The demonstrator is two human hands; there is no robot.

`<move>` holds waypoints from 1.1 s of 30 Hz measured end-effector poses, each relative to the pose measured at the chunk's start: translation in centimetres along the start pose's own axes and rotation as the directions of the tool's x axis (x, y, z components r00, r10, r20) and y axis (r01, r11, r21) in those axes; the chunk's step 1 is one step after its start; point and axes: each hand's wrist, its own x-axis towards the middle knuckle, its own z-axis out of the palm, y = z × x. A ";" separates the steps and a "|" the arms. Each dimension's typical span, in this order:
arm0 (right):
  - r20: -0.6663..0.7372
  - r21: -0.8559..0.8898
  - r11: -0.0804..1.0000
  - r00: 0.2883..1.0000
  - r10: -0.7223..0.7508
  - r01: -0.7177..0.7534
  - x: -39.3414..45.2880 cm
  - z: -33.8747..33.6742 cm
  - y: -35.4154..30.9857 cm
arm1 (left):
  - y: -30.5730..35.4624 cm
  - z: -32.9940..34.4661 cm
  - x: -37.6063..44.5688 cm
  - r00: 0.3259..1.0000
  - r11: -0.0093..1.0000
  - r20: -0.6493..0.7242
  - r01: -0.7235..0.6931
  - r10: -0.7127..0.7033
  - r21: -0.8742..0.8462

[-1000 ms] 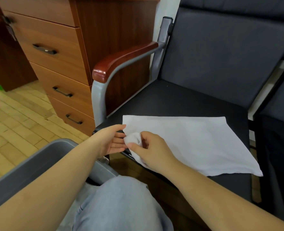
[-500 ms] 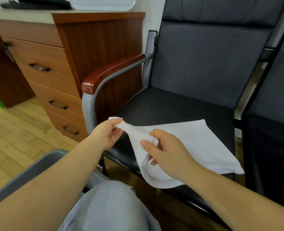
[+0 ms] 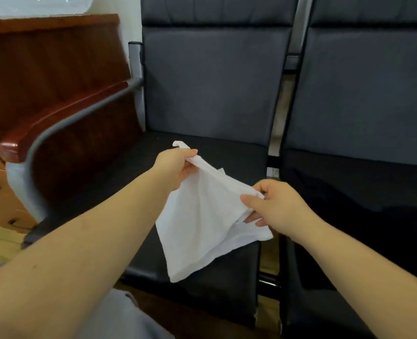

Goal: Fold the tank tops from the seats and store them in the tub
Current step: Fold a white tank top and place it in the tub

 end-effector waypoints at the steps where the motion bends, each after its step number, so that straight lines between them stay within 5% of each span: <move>1: -0.004 -0.006 0.999 0.999 0.049 -0.049 0.5 -0.7 1.1 | -0.7 1.0 0.6 1.000 1.000 0.013 0.002 -0.003 0.028; 10: -0.054 -0.168 0.951 0.966 0.254 -0.260 3.5 -1.0 7.8 | -7.0 5.5 2.9 0.994 0.944 0.108 -0.052 0.018 0.325; 17: -0.109 -0.204 0.955 0.975 0.194 -0.213 4.2 0.2 8.4 | -6.6 4.0 1.3 0.966 0.784 0.227 -0.234 0.122 0.575; 21: -0.094 -0.183 0.960 0.976 0.199 -0.213 4.3 0.7 8.1 | -6.0 0.4 0.4 0.963 0.687 0.080 -0.242 0.259 0.686; 25: 0.039 -0.184 0.948 0.962 0.269 -0.258 4.2 0.7 6.9 | -5.8 -3.8 -0.3 0.972 0.528 -0.142 0.022 0.187 0.849; 27: 0.176 -0.187 0.892 0.879 0.442 -0.411 3.6 0.0 6.1 | -5.7 -5.2 -0.9 0.977 0.453 -0.201 0.152 0.064 0.879; 30: 0.425 -0.165 0.828 0.719 0.550 -0.536 2.1 -1.2 5.6 | -6.0 -6.3 -1.6 0.986 0.384 -0.162 0.160 -0.026 0.909; 33: 0.401 -0.150 0.833 0.737 0.544 -0.533 1.4 -1.3 5.7 | -6.4 -6.6 -2.4 0.992 0.363 -0.104 0.123 -0.069 0.924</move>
